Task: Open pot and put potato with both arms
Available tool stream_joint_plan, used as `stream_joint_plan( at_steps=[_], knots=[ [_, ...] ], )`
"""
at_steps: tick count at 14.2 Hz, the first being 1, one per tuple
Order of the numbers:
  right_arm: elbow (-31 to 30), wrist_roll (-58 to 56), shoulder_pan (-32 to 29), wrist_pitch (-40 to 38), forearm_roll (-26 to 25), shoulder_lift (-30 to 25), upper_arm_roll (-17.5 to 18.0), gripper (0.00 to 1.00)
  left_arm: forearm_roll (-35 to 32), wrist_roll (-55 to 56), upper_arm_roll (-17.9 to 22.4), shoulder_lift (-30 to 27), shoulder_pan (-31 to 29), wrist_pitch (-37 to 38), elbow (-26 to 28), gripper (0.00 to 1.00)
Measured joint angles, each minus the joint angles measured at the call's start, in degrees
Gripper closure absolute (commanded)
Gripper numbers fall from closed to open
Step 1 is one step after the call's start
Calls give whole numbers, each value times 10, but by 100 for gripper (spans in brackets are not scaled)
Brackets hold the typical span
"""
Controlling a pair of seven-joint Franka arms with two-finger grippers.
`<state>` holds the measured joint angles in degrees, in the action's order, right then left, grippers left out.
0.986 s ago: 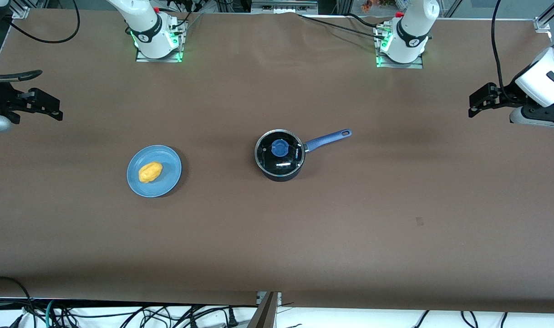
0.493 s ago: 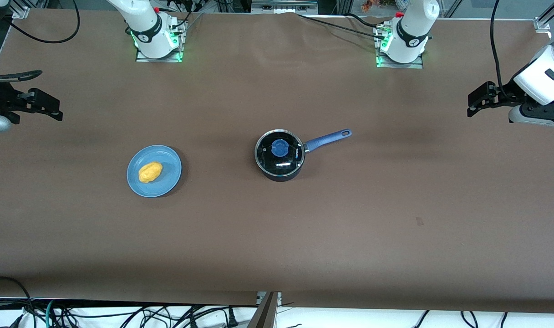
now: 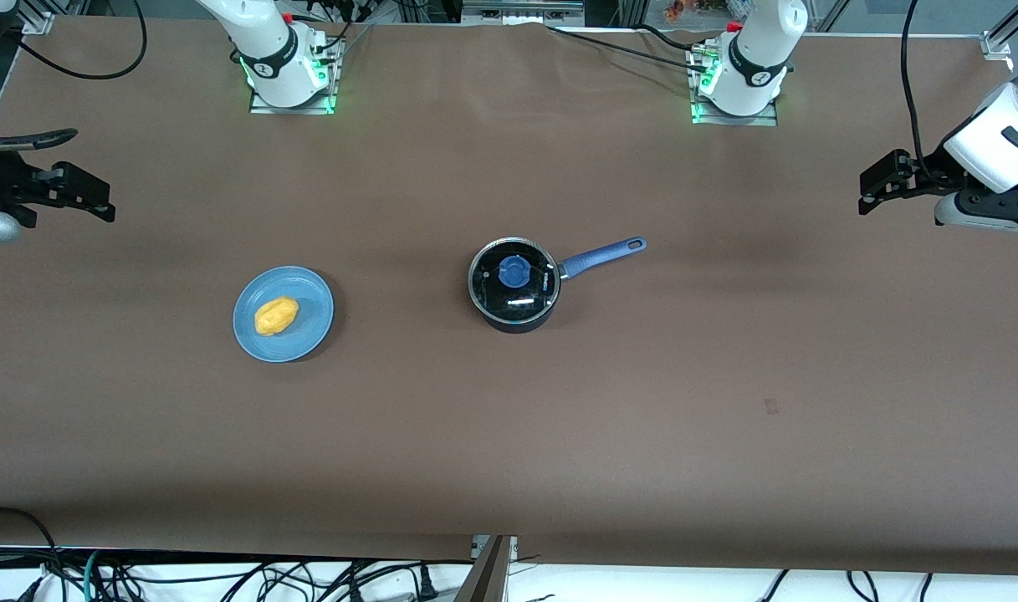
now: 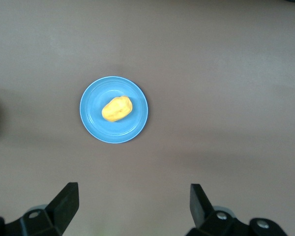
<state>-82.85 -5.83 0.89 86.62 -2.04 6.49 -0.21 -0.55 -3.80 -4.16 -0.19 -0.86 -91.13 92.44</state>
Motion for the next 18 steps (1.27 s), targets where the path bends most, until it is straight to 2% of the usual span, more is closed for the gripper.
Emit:
stream_joint_plan(
  at_steps=[9,18],
  knots=[
    [0,0,-1,1,0,0,0,0,0,0,-6,0,0,0,-1,0],
    [0,0,-3,1,0,3,-1,0,0,0,-52,32,17,-1,-18,0]
  ],
)
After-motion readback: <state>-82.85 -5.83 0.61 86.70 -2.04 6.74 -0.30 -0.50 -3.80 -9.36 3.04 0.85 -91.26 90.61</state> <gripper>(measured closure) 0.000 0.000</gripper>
